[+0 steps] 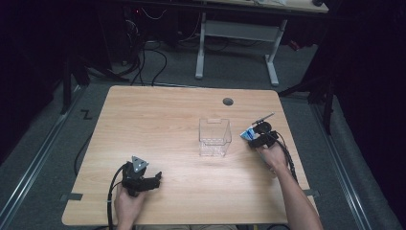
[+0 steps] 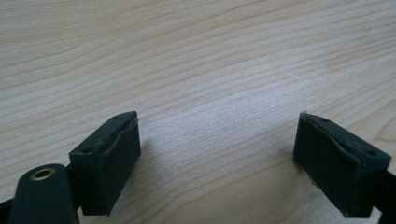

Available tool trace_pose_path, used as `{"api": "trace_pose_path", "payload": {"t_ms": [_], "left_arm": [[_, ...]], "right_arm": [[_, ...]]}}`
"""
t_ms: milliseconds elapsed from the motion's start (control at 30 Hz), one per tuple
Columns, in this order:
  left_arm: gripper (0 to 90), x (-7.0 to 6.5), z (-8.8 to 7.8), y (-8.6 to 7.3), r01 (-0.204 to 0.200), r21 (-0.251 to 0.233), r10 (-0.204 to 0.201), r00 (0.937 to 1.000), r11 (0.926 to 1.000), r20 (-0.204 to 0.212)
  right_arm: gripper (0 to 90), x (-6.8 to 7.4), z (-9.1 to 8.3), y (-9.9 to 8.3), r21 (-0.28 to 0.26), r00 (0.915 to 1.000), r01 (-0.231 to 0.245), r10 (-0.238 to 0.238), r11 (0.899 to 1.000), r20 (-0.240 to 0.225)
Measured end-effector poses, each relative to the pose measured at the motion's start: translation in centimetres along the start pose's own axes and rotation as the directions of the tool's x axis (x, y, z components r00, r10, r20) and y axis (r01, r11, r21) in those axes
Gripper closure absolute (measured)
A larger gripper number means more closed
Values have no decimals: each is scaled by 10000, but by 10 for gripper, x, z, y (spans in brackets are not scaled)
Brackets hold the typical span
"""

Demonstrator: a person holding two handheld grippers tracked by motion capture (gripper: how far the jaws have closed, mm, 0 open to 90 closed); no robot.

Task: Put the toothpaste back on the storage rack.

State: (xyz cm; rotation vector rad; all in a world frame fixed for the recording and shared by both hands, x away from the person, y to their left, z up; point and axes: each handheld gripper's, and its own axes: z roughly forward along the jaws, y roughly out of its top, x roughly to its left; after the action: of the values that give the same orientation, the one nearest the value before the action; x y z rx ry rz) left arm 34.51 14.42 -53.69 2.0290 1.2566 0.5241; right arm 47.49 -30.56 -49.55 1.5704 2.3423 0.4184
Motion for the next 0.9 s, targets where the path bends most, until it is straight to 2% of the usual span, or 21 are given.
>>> {"api": "trace_pose_path", "payload": {"t_ms": [33,67,167,567,900], "left_arm": [[150,0,0,0,5,-1,-5,10000,10000,1],[150,0,0,0,5,-3,-5,10000,10000,0],[149,0,0,0,5,0,-5,10000,10000,0],[150,0,0,0,9,-2,-9,10000,10000,0],[149,0,0,0,5,-1,-5,10000,10000,-1]], "right_arm": [[649,-2,-1,0,40,10000,-13,13,10000,35],[656,-3,-1,0,96,10000,-25,25,10000,-38],[671,-6,-1,0,47,9996,-135,136,9999,-247],[713,0,-5,-1,43,9993,327,-326,9995,-191],[717,-4,-22,-8,-742,9967,65,-125,9972,-805]]}}
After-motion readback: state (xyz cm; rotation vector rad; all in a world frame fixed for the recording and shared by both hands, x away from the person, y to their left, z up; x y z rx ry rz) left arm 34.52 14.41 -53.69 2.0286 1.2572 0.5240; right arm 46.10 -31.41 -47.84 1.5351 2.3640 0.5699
